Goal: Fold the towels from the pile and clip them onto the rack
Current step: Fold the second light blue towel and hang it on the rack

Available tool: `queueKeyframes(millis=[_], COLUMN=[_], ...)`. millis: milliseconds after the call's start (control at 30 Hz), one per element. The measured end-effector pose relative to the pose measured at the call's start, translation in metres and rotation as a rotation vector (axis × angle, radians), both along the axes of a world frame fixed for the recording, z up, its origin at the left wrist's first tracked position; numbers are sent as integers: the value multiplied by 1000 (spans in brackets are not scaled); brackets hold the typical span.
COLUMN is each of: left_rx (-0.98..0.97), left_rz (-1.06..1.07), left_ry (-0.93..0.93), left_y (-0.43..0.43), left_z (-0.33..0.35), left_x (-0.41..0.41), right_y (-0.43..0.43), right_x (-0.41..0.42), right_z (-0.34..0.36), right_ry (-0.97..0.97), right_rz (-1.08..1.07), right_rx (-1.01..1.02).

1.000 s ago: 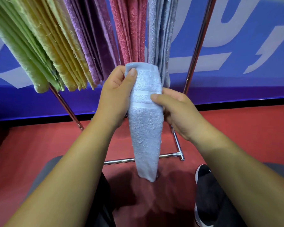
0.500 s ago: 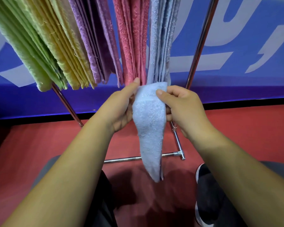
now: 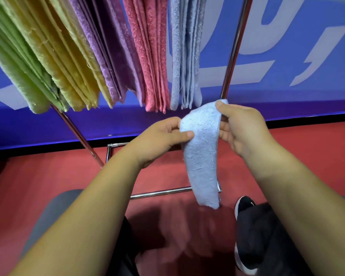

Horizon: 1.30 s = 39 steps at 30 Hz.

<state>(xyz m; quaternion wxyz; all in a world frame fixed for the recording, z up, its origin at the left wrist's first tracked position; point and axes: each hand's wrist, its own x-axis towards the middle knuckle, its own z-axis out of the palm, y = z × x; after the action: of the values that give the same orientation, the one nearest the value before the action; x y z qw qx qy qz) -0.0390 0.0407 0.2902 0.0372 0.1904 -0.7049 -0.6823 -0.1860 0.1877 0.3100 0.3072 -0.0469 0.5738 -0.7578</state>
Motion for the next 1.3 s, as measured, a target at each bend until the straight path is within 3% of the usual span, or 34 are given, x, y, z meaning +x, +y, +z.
queueKeyframes(millis=[133, 300, 567, 800, 933, 1100, 1300], left_rx=[13, 49, 174, 126, 19, -122, -52], left_rz=[81, 193, 449, 536, 569, 455, 96], left_ry=[40, 27, 48, -24, -36, -17, 26], left_y=[10, 10, -7, -20, -25, -26, -26], left_z=[2, 4, 8, 8, 4, 8, 4], left_x=[-7, -8, 1, 10, 11, 12, 13], right_y=[-5, -11, -23, -28, -28, -30, -28], right_x=[-6, 0, 23, 38, 38, 32, 16], right_z=[-10, -18, -19, -26, -33, -36, -32], right_ry=[-154, -236, 21, 327, 497, 579, 530], right_rz=[-13, 164, 305, 464, 433, 360, 262], right_rx=[-83, -29, 151, 195, 291, 287, 218])
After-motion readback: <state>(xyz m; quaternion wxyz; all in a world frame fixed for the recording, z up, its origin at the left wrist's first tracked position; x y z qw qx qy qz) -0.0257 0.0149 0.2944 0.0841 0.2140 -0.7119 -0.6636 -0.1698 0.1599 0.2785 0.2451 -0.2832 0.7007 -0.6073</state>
